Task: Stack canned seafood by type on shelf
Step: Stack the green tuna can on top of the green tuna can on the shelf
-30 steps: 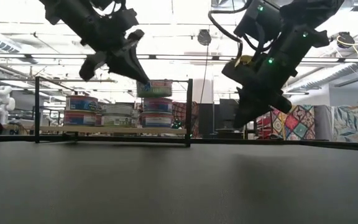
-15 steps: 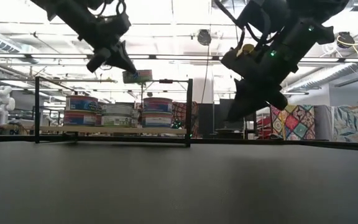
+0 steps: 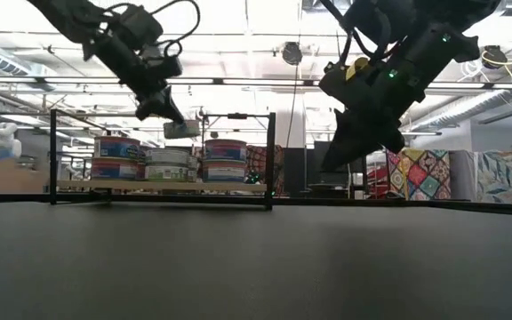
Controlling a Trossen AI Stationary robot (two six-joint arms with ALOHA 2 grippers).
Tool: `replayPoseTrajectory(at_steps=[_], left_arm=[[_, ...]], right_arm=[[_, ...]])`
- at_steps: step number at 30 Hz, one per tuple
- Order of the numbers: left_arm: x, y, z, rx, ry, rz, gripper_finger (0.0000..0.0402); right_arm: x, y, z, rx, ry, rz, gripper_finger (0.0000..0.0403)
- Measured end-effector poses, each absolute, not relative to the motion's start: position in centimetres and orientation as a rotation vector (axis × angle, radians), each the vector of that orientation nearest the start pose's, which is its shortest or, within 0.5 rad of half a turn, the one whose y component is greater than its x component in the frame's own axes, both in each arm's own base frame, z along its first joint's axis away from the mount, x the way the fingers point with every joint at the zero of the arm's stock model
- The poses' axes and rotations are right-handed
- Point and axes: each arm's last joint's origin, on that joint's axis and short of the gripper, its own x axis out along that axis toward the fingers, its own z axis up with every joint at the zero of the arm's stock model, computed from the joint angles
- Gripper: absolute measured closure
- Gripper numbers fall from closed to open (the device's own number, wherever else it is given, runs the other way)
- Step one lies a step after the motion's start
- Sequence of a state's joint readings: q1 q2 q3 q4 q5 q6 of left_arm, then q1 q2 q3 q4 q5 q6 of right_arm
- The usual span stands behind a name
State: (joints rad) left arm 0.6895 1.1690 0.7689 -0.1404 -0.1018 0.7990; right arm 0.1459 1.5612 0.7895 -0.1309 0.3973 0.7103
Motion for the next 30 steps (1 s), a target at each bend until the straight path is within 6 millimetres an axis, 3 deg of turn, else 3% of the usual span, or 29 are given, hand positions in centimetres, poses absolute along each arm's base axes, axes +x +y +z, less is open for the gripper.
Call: replayPoseTrajectory(at_steps=[9,30], left_arm=[[19.6,18.3,22.9,0.516,0.873,0.479,0.0401],[19.7,17.8,22.7,0.506,0.917,0.480,0.0401]], right_arm=[[29.2,3.2,16.5,0.407,0.744,-0.520,0.0403],[29.2,3.2,16.5,0.400,0.747,-0.517,0.0403]])
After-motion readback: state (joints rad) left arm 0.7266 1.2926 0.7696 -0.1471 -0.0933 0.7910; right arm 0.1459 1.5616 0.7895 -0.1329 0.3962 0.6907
